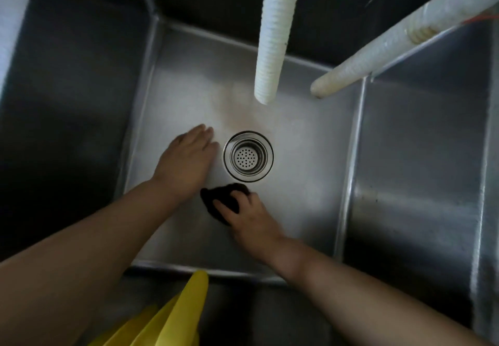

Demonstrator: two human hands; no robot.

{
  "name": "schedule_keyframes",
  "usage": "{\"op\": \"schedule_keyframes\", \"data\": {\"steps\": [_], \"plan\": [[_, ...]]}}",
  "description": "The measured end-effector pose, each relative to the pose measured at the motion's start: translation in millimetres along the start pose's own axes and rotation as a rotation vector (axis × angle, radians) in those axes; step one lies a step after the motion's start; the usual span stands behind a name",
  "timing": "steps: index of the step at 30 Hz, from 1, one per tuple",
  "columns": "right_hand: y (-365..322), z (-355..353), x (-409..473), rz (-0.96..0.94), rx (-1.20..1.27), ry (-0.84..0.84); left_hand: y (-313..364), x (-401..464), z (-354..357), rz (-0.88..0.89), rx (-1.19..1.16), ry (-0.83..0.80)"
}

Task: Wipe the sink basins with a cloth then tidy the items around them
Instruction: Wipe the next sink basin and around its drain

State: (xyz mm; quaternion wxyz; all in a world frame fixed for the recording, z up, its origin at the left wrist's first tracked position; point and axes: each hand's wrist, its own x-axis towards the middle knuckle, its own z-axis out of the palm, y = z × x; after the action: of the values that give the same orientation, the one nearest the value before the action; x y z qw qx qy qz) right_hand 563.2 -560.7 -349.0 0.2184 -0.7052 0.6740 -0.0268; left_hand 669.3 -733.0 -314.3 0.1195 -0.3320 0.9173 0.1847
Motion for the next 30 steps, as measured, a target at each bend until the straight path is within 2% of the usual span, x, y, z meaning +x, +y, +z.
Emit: {"op": "schedule_keyframes", "data": {"steps": [3,6,9,11,13,17,24,27,30], "plan": [[-15,7,17,-0.054,0.024,-0.003,-15,-7,2,-0.071,-0.017,0.119],[-14,19,14,-0.197,-0.025,-0.037,-23,-13,-1,-0.131,-0.03,0.129],[13,21,-15,-0.321,-0.144,0.003,-27,-18,-2,-0.182,-0.047,0.136],[37,13,-32,-0.215,-0.208,0.067,-26,-20,-3,-0.199,-0.069,0.13],[57,0,-37,-0.009,-0.282,0.097,-25,-20,-5,-0.207,-0.076,0.114],[93,-30,2,0.278,-0.323,0.131,-17,-18,-10,-0.238,-0.099,0.066],[142,-68,110,0.366,-0.18,0.065,-17,-22,-2,-0.219,-0.076,0.05],[155,-77,110,0.416,-0.146,0.073,-20,-26,1,-0.218,-0.074,0.048],[153,-73,78,0.571,-0.112,0.095,-23,-29,2,-0.204,-0.076,0.049]]}}
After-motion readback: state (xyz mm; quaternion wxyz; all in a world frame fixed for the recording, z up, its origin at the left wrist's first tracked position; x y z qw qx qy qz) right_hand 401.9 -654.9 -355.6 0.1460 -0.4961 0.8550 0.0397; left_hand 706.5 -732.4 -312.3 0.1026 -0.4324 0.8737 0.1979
